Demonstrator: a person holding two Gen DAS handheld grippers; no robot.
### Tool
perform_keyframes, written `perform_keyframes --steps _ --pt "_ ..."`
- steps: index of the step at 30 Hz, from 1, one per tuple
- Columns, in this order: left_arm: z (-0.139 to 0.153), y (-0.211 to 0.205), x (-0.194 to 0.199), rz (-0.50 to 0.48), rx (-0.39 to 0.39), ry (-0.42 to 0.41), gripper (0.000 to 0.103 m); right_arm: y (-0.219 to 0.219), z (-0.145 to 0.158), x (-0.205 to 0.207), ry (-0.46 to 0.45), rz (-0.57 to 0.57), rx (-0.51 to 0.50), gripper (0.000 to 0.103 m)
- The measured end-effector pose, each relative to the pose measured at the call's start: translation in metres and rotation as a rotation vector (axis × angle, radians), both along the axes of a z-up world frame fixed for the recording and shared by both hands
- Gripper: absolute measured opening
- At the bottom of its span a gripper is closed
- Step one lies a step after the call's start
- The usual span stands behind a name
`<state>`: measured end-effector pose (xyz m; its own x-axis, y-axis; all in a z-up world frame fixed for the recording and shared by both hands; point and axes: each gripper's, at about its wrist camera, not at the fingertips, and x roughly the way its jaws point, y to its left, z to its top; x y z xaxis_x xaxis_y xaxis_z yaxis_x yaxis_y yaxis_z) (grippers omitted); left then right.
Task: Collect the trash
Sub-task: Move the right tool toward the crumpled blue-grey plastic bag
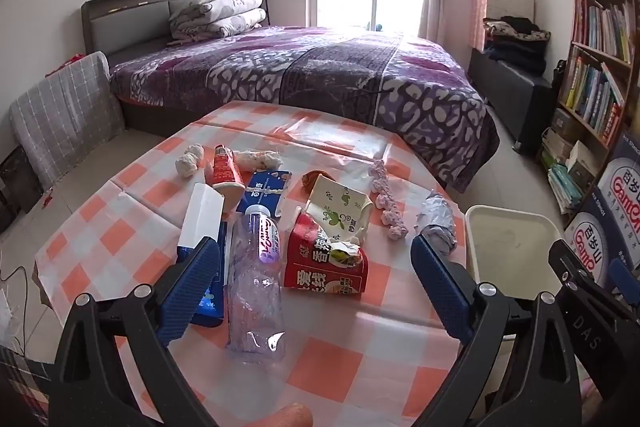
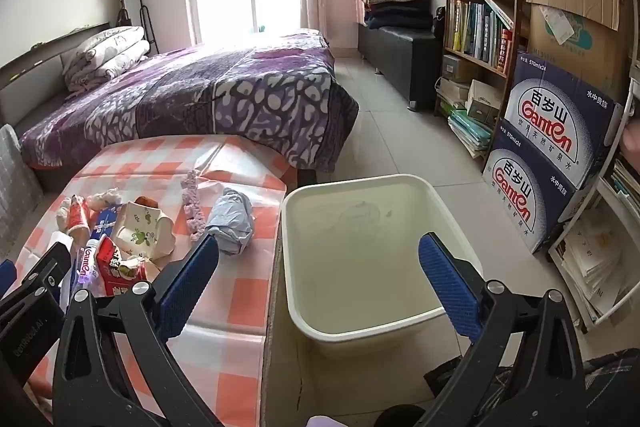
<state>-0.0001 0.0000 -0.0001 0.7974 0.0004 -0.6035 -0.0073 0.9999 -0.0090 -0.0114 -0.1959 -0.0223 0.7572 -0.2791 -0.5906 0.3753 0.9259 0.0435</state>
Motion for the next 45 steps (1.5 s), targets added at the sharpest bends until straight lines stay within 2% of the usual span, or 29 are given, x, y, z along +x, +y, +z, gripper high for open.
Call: perform_keyframes --steps 45 --pt "-0.002 0.001 0.0 -0.002 0.004 -0.002 0.094 0.01 -0.005 -0.003 0.017 -0.016 0.022 0.096"
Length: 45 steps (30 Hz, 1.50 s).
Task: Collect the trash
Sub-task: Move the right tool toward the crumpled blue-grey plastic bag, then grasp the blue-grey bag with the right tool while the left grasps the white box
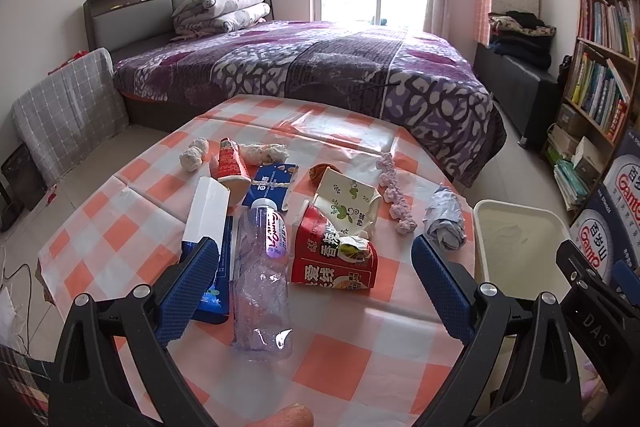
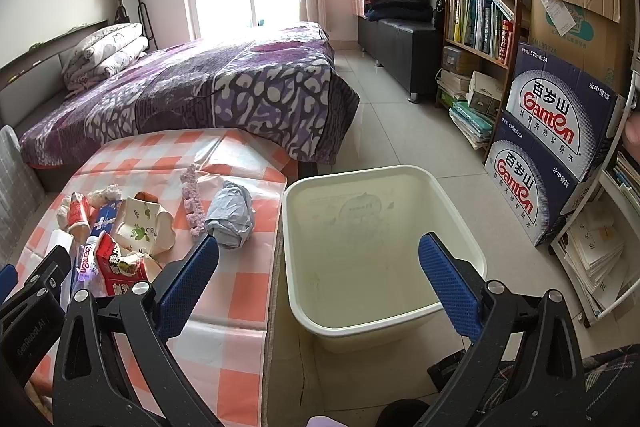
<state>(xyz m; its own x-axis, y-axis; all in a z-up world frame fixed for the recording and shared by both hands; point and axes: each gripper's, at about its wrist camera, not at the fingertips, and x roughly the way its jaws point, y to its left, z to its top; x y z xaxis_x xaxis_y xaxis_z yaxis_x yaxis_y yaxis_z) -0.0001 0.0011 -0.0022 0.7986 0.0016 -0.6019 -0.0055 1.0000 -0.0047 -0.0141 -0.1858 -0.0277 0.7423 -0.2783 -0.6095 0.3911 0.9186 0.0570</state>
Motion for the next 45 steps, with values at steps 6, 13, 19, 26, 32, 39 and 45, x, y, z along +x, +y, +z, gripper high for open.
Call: perform_keyframes --steps 6,13,19,26,32,39,45 --pt "-0.024 0.023 0.003 0.003 -0.019 0.002 0.094 0.005 -0.003 0.008 0.013 0.006 0.029 0.096" --pt "0.005 0.045 0.036 0.058 -0.029 0.086 0.094 0.007 0.017 0.036 0.047 0.042 0.101 0.096" --pt "-0.007 0.087 0.098 0.125 -0.075 0.362 0.094 0.011 0.015 0.091 0.207 0.138 0.137 0.096" --pt "-0.059 0.129 0.158 0.117 -0.125 0.708 0.094 0.006 -0.03 0.151 0.428 0.201 0.267 0.096" --pt "-0.094 0.156 0.17 0.097 -0.281 0.841 0.094 0.007 -0.061 0.179 0.503 0.179 0.356 0.094" --pt "-0.113 0.176 0.168 0.083 -0.371 0.902 0.075 0.014 -0.083 0.198 0.563 0.182 0.404 0.064" --pt "-0.102 0.196 0.16 0.073 -0.365 0.864 0.038 0.026 -0.082 0.203 0.55 0.202 0.388 0.045"
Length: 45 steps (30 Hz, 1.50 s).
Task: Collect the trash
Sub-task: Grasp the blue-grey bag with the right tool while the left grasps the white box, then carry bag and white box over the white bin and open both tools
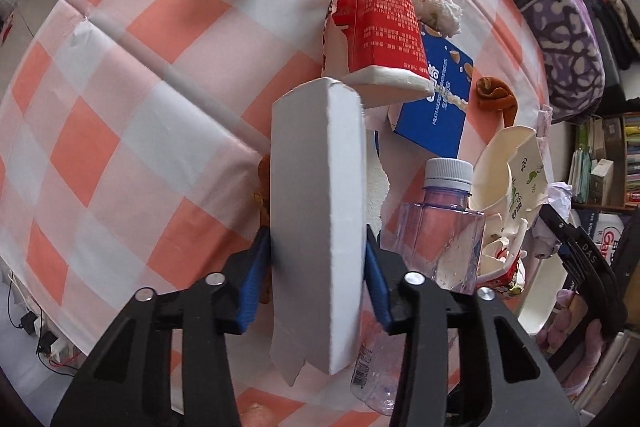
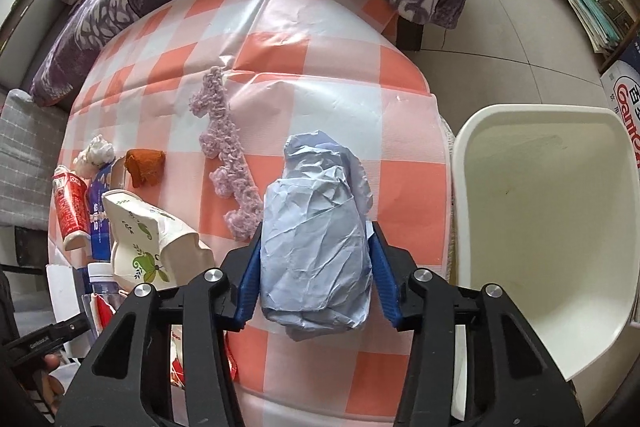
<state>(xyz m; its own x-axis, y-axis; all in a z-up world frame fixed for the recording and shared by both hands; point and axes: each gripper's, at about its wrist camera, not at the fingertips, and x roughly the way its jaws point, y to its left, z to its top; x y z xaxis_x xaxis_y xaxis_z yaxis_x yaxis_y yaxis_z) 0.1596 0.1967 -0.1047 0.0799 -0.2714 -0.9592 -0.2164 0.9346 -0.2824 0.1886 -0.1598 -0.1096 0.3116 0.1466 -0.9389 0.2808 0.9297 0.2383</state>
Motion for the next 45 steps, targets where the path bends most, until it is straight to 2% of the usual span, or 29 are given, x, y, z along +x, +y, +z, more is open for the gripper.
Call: perform_keyframes --steps 7,12,18,22,26,32,41,42,45 --pt "0.025 0.026 -0.006 0.051 -0.005 -0.114 0.037 0.01 0.019 0.002 -0.087 -0.008 0.02 0.044" --pt "0.054 0.021 -0.003 0.054 0.046 -0.241 0.037 0.011 0.04 0.0 -0.174 -0.004 0.032 0.044" --pt "0.088 -0.026 0.008 0.036 0.181 -0.434 0.037 0.008 0.072 -0.013 -0.315 -0.014 -0.012 0.044" --pt "0.107 -0.045 0.003 0.035 0.227 -0.55 0.037 0.001 0.091 -0.025 -0.406 -0.034 -0.081 0.044" --pt "0.119 -0.068 -0.002 0.019 0.266 -0.634 0.037 -0.015 0.101 -0.036 -0.445 -0.067 -0.112 0.044" --pt "0.125 -0.105 -0.007 -0.029 0.268 -0.696 0.037 -0.05 0.103 -0.051 -0.427 -0.154 -0.148 0.045" --pt "0.126 -0.161 -0.013 -0.122 0.204 -0.713 0.037 -0.105 0.098 -0.075 -0.364 -0.295 -0.15 0.048" --pt "0.127 -0.168 -0.014 -0.132 0.196 -0.715 0.037 -0.11 0.098 -0.078 -0.362 -0.306 -0.146 0.051" --pt "0.127 -0.187 -0.016 -0.167 0.17 -0.71 0.037 -0.126 0.1 -0.087 -0.363 -0.35 -0.142 0.071"
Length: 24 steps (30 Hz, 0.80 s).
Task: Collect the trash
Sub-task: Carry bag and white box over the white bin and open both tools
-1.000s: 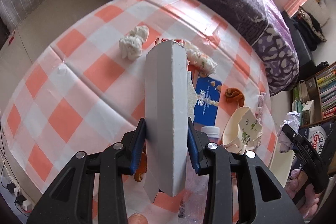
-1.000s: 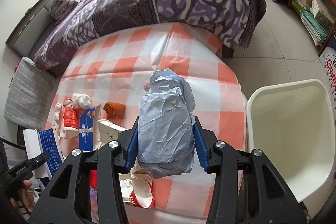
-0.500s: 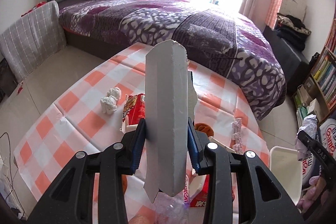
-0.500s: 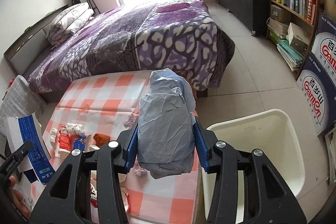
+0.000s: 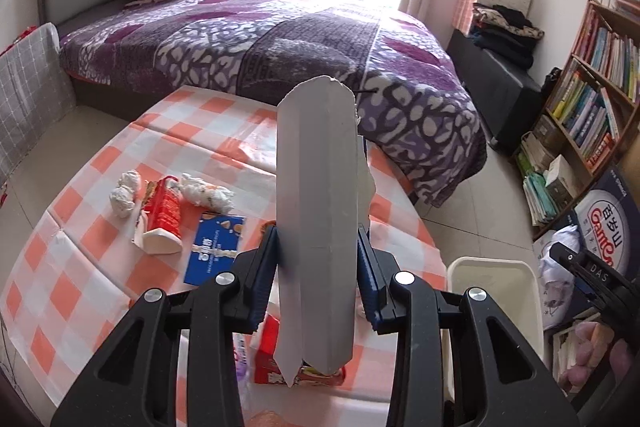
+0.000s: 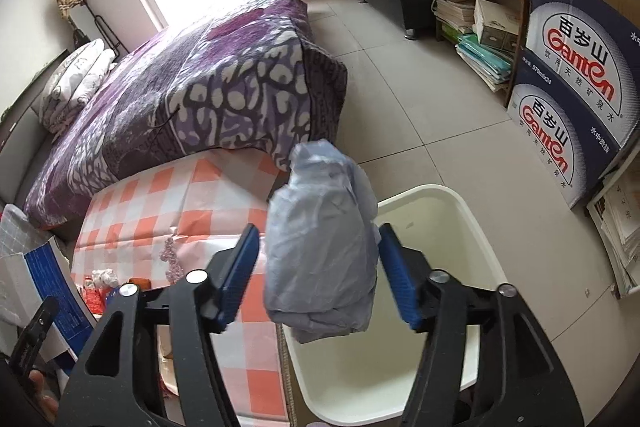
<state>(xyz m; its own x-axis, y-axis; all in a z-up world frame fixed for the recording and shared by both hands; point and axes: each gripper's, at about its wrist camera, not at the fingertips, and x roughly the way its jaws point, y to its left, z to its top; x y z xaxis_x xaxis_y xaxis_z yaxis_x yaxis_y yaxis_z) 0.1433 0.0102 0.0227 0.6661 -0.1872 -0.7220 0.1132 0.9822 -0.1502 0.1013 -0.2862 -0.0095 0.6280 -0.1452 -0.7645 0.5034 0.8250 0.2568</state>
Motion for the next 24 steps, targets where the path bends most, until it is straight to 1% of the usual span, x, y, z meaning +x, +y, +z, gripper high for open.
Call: perform_keyframes --steps 1,4,6,9,16,21,24 --pt "0.0 -0.006 -0.001 -0.014 -0.004 0.003 0.037 -0.006 0.002 -0.004 -0.011 -0.021 0.0 0.074" --pt "-0.001 -0.023 -0.005 -0.055 -0.01 0.015 0.037 -0.021 0.006 -0.014 -0.029 -0.054 0.009 0.079" --pt "-0.003 -0.034 -0.007 -0.082 -0.021 0.034 0.037 -0.033 0.009 -0.02 -0.041 -0.081 0.024 0.079" --pt "-0.007 -0.052 -0.01 -0.121 -0.04 0.069 0.037 -0.048 0.013 -0.028 -0.062 -0.117 0.049 0.082" --pt "-0.02 -0.104 -0.017 -0.215 -0.035 0.129 0.037 -0.081 0.022 -0.044 -0.112 -0.203 0.099 0.085" --pt "-0.022 -0.142 -0.021 -0.276 -0.036 0.152 0.037 -0.103 0.022 -0.054 -0.132 -0.261 0.151 0.086" --pt "-0.018 -0.164 -0.023 -0.312 -0.029 0.146 0.037 -0.112 0.022 -0.059 -0.143 -0.285 0.172 0.089"
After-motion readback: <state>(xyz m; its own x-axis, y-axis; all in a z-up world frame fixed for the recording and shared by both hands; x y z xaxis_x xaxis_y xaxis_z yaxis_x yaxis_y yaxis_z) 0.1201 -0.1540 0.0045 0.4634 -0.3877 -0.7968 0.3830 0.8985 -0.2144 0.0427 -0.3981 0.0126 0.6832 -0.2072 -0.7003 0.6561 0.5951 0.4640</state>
